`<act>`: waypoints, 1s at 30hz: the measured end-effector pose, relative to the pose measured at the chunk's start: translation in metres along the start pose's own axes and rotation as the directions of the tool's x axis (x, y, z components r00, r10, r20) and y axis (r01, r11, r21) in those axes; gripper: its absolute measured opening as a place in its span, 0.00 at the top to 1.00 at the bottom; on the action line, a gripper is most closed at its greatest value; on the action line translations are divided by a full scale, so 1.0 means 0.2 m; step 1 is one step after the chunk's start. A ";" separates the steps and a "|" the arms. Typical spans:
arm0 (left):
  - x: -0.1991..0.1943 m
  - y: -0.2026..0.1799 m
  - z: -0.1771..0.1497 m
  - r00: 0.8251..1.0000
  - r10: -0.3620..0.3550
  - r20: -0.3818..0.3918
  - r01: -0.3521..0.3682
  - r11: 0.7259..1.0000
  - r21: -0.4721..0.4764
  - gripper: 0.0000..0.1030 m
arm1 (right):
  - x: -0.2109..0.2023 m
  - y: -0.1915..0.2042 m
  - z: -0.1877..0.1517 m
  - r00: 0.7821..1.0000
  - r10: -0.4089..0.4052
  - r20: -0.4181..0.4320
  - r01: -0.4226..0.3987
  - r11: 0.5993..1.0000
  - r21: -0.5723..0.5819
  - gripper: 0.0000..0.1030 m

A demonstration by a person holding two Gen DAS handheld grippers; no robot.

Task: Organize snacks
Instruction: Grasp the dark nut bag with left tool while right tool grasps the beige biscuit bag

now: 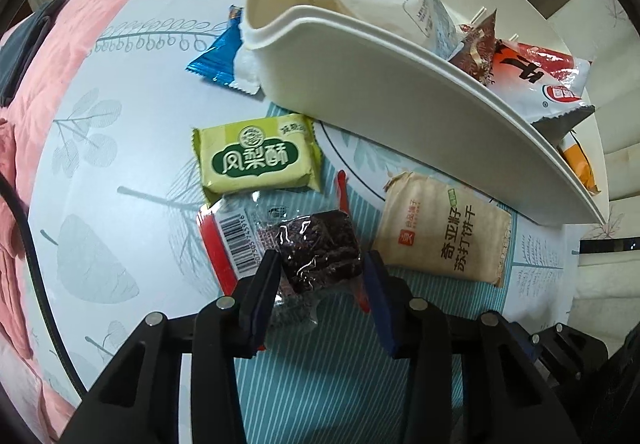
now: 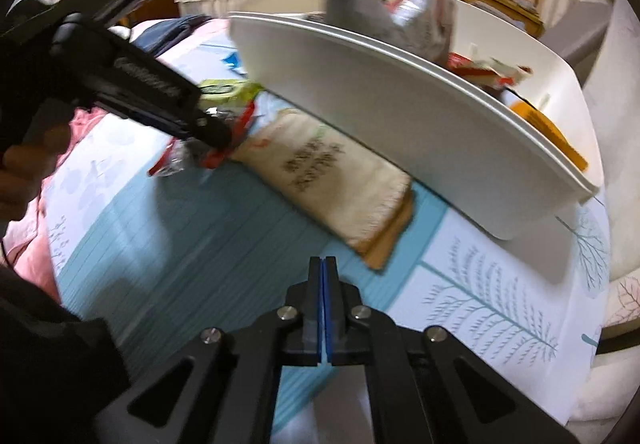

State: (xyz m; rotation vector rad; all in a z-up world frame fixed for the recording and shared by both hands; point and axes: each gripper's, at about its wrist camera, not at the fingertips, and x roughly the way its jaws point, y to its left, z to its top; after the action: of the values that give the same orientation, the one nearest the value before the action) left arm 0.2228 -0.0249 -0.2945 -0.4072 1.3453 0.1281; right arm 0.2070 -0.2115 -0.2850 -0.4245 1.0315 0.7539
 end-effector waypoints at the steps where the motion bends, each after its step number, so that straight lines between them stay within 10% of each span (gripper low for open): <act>1: -0.01 0.02 -0.01 1.000 -0.002 -0.001 0.002 1.000 -0.004 0.60 | -0.02 0.02 0.00 1.000 0.000 0.007 0.000 1.000 -0.009 1.00; 11: -0.07 0.17 -0.07 0.999 -0.034 0.002 0.034 0.999 -0.033 0.53 | -0.05 0.00 0.10 0.998 -0.049 0.037 0.051 0.997 -0.053 0.97; 19: -0.07 0.15 -0.05 0.999 -0.025 -0.048 0.021 0.997 -0.077 0.40 | 0.00 0.03 0.18 0.996 -0.061 0.061 0.069 0.988 -0.135 0.56; 30: -0.02 0.14 0.03 0.993 0.053 -0.104 -0.061 0.994 -0.085 0.39 | 0.14 0.00 0.23 0.997 -0.073 0.013 0.074 0.982 -0.175 0.42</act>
State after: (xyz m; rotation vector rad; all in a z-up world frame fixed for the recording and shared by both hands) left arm 0.2177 0.0035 -0.2960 -0.4546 1.4556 0.2173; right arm 0.2439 -0.1724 -0.2892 -0.6082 0.9420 0.7821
